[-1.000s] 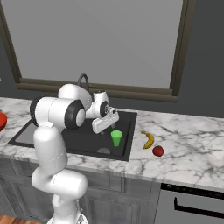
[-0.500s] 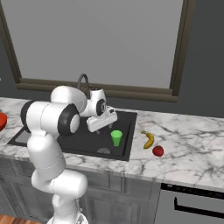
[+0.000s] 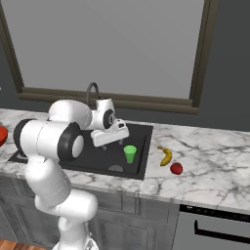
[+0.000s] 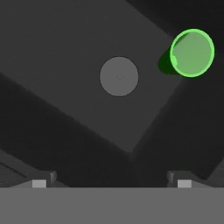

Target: Remove the tomato and banana from the sink. Then move the bowl and cup from the counter to the sink for washing.

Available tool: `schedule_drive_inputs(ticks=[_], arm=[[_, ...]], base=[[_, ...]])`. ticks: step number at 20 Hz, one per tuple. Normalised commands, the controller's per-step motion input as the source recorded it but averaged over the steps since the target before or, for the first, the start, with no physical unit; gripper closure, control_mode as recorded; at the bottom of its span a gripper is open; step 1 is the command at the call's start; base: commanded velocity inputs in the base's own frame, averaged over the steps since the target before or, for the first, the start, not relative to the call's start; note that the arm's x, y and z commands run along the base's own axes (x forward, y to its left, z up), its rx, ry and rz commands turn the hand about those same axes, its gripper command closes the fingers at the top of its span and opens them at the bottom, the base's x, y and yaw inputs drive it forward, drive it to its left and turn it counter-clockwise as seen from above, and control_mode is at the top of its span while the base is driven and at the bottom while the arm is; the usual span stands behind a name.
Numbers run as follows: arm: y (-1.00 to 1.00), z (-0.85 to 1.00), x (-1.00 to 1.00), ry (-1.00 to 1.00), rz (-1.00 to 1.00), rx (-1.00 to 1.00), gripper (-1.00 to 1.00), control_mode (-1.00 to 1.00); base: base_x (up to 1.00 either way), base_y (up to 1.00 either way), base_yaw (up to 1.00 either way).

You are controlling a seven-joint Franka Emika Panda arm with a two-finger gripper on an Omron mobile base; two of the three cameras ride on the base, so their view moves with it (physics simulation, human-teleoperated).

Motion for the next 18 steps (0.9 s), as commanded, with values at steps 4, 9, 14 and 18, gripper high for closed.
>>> schedule_drive_inputs(ticks=[4,9,14,18], arm=[[0.09,0.15,-0.26,0.00,-0.18,0.00,-1.00,-1.00],[0.10,0.16,-0.25,-0.03,-0.16,0.00,-1.00,-1.00],[0.12,0.13,-0.27,-0.08,-0.16,0.00,-1.00,-1.00],[0.14,0.10,-0.29,-0.13,-0.15,0.00,-1.00,-1.00]], base=[[0.00,0.00,0.00],[0.00,0.00,0.00],[0.00,0.00,0.00],[0.00,0.00,0.00]])
